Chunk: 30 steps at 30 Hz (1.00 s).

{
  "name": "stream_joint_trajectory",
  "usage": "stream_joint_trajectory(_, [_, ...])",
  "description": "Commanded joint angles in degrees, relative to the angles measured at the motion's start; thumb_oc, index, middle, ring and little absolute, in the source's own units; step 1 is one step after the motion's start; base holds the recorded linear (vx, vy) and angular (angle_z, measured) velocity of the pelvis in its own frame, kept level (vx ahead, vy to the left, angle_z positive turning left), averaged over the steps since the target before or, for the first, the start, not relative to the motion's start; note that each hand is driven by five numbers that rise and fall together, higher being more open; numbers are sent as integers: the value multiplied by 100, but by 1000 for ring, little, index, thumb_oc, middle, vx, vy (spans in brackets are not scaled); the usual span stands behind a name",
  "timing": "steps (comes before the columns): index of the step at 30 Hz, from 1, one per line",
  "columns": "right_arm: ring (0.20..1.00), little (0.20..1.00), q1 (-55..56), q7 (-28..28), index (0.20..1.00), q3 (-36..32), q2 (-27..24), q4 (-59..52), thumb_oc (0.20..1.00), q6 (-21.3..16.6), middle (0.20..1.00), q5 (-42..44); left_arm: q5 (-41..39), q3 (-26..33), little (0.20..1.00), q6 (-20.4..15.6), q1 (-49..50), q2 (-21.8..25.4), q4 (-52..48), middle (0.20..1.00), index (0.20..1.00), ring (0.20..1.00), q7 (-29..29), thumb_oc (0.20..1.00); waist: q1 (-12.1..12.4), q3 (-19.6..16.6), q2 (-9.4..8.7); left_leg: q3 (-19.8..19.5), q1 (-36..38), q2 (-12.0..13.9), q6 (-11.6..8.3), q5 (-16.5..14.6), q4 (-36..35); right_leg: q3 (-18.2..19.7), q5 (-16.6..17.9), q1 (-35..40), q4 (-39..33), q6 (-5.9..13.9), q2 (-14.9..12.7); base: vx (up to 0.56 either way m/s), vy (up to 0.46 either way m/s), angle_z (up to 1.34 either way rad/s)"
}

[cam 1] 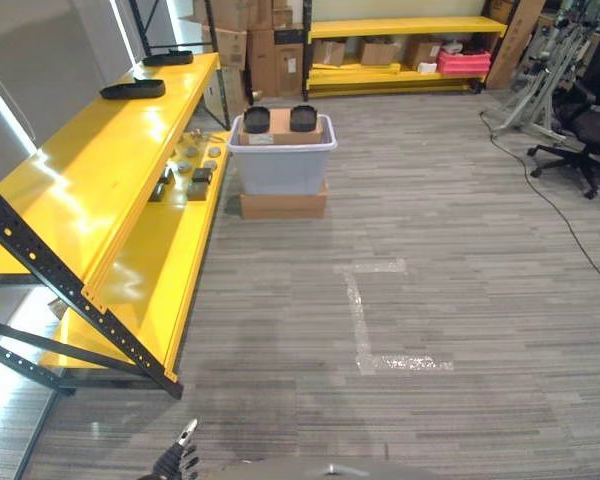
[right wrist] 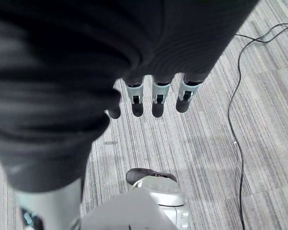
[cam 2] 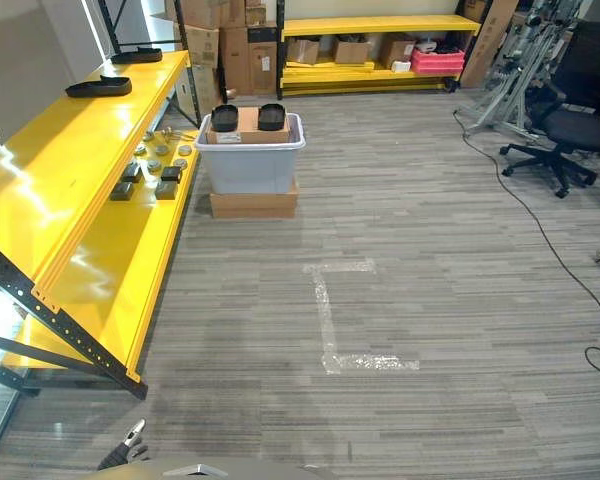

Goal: Move parts from the plastic box to the shelf.

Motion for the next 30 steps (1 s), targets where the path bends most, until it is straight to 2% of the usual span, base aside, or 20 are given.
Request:
stream_joint_trajectory(1, [1000, 1000, -203, -21, 1000, 140, 83, 340, 1000, 7, 1000, 113, 213, 208, 1000, -60, -286, 58, 205, 1000, 1000, 1000, 45, 1000, 91, -36, -188, 44, 71, 69, -259, -65, -334, -71, 903, 544, -1369, 601, -382, 0, 0, 0])
stream_joint_trajectory(5, [1000, 1000, -181, 18, 1000, 146, 57, 324, 1000, -13, 1000, 60, 18, 229, 1000, -87, -276, 78, 152, 1000, 1000, 1000, 106, 1000, 96, -36, -178, 47, 71, 65, -254, -73, -315, -84, 902, 552, -1366, 609, -395, 0, 0, 0])
stream_joint_trajectory(7, [1000, 1000, -184, 38, 1000, 136, 51, 337, 1000, -27, 1000, 30, 84, 270, 1000, -80, -280, 70, 170, 1000, 1000, 1000, 313, 1000, 108, -31, -184, 35, 68, 60, -250, -69, -301, -85, 908, 555, -1358, 608, -396, 0, 0, 0])
stream_joint_trajectory(9, [1000, 1000, -201, 39, 1000, 154, 53, 364, 1000, -41, 1000, -19, -227, 360, 1000, 128, -309, 52, 242, 1000, 1000, 1000, 336, 1000, 117, -26, -200, 25, 73, 58, -250, -74, -289, -97, 903, 569, -1349, 601, -399, 10, -1, 2])
stream_joint_trajectory(12, [1000, 1000, -192, -29, 1000, 174, 54, 360, 1000, -141, 1000, -101, -208, 438, 1000, 198, -305, 34, 296, 1000, 1000, 1000, 624, 1000, 117, -27, -207, 23, 78, 56, -252, -71, -293, -103, 906, 578, -1350, 604, -399, 26, 5, 3])
stream_joint_trajectory(15, [1000, 1000, -193, -107, 1000, 182, 88, 393, 1000, -56, 1000, -21, -81, 525, 1000, 423, -382, 13, 498, 1000, 1000, 1000, 633, 1000, 92, -41, -238, 30, 101, 50, -248, -89, -294, -87, 900, 592, -1349, 597, -397, 25, 6, 0])
stream_joint_trajectory(17, [1000, 1000, -181, -62, 1000, 140, 93, 445, 1000, 176, 1000, 56, -8, 506, 1000, 662, -396, -20, 541, 1000, 1000, 1000, 646, 1000, 80, -47, -239, 31, 112, 48, -245, -100, -292, -73, 897, 598, -1348, 598, -394, 0, 0, 0])
stream_joint_trajectory(30, [1000, 1000, -237, -9, 1000, 35, 114, 564, 1000, 192, 1000, 356, 144, 438, 1000, 681, -428, -31, 589, 1000, 1000, 1000, 809, 1000, 90, -63, -227, 11, 159, 40, -229, -113, -284, -35, 885, 631, -1318, 593, -391, 6, 2, 0])
